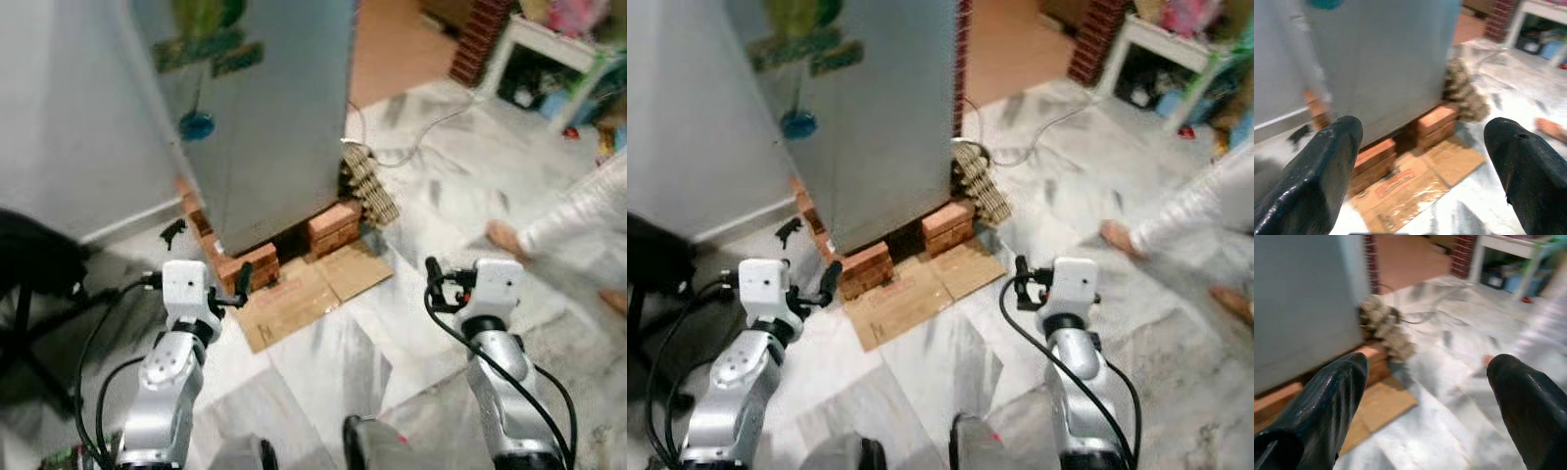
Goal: Restocking fridge
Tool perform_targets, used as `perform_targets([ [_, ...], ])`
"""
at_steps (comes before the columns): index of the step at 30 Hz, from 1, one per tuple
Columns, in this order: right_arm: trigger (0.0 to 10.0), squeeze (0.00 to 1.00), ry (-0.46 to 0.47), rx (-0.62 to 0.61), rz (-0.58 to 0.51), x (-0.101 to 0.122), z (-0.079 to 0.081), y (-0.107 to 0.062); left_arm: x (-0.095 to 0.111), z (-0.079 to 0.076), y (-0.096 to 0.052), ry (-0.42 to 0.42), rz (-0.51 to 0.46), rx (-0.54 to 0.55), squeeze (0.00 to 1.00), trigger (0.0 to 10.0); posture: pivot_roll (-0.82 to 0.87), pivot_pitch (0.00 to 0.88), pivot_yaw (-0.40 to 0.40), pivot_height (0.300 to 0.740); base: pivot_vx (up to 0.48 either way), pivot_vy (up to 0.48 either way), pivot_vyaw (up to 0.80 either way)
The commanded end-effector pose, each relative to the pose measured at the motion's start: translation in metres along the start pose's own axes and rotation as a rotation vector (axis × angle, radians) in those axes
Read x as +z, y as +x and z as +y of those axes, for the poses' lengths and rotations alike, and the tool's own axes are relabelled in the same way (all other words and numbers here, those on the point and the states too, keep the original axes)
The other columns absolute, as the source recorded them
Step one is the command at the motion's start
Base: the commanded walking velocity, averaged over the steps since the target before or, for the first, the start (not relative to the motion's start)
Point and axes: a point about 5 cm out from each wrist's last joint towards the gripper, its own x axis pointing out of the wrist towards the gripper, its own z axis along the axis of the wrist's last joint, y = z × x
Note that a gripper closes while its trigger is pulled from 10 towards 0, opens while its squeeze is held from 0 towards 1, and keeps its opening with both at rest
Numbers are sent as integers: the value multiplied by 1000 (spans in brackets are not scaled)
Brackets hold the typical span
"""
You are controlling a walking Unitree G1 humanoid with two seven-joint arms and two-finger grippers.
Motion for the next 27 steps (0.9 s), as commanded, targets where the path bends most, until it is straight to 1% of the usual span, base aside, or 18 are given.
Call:
perform_targets([
  [1, 10000, 0, 6, 1, -2, 2, 2, -1, -3, 3, -3, -1, 19, 8, 0, 10000, -46, 161, 58, 740, 0, 0, -800],
  [17, 10000, 0, 11, -8, -11, 4, 2, 0, -1, 3, 1, -4, 15, -5, 0, 10000, -55, 159, 65, 740, 0, 0, -800],
  [27, 10000, 0, 15, -13, -10, 3, 3, 0, 0, 3, 1, 0, 13, -17, 0, 10000, -56, 158, 70, 740, 261, 0, -800],
])
